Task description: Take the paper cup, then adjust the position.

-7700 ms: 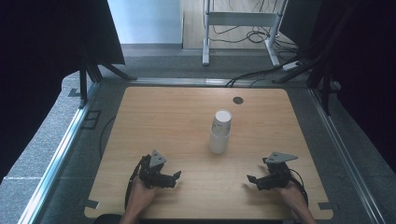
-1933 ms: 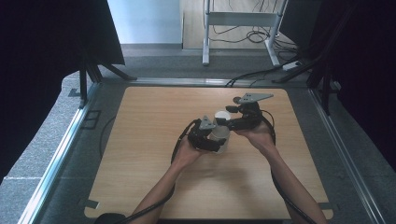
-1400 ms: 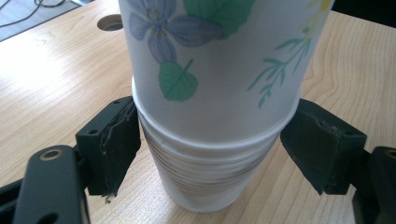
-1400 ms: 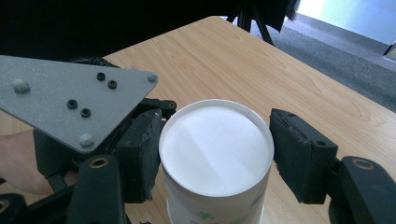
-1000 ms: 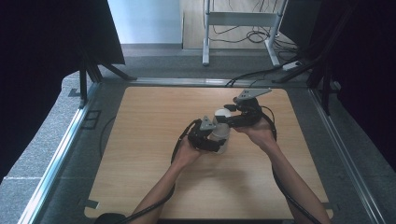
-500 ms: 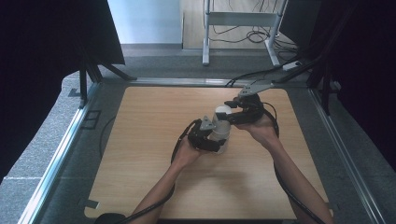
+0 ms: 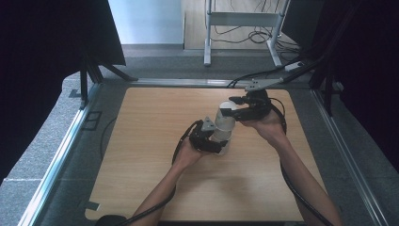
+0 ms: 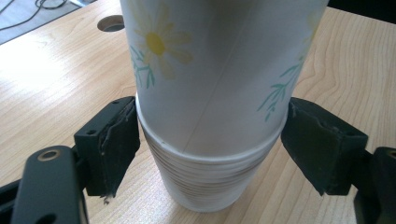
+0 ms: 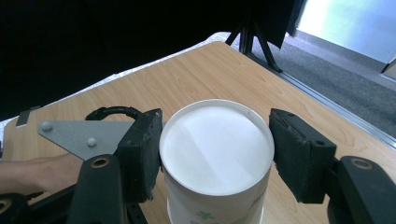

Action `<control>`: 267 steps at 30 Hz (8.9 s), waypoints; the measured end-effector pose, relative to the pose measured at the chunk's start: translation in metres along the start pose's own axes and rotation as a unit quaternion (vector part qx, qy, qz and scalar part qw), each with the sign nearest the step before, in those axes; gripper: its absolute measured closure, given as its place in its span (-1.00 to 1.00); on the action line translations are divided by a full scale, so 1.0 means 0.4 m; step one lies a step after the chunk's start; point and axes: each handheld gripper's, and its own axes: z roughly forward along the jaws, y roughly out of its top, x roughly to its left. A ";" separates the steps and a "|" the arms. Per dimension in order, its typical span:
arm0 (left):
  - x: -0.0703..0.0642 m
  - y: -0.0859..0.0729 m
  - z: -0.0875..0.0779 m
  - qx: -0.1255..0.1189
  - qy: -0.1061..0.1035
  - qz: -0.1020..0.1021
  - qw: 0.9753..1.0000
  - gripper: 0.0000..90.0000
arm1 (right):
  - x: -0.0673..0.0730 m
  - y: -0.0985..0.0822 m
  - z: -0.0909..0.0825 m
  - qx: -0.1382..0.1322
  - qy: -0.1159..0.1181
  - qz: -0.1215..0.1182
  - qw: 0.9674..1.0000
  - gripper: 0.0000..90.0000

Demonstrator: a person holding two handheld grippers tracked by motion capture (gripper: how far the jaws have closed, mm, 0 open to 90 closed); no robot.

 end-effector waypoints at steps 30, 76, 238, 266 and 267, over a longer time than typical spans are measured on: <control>0.010 -0.003 -0.078 -0.013 -0.023 -0.009 1.000 -0.91 | 0.054 0.054 -0.101 -0.009 0.008 -0.033 0.999 -0.18; -0.077 -0.063 -0.155 -0.017 -0.054 0.003 0.998 -0.93 | 0.114 -0.080 -0.179 -0.011 0.033 -0.044 0.998 -0.18; -0.165 -0.081 -0.108 0.148 -0.149 0.170 0.963 -0.19 | 0.249 -0.263 0.073 0.252 0.099 -0.205 0.940 -0.20; -0.115 -0.073 -0.193 -0.013 -0.193 0.083 0.978 -0.68 | 0.180 -0.285 -0.028 0.082 0.146 -0.108 0.980 -0.19; -0.114 -0.073 -0.195 -0.017 -0.194 0.081 0.977 -0.68 | 0.176 -0.288 -0.032 0.071 0.149 -0.104 0.981 -0.19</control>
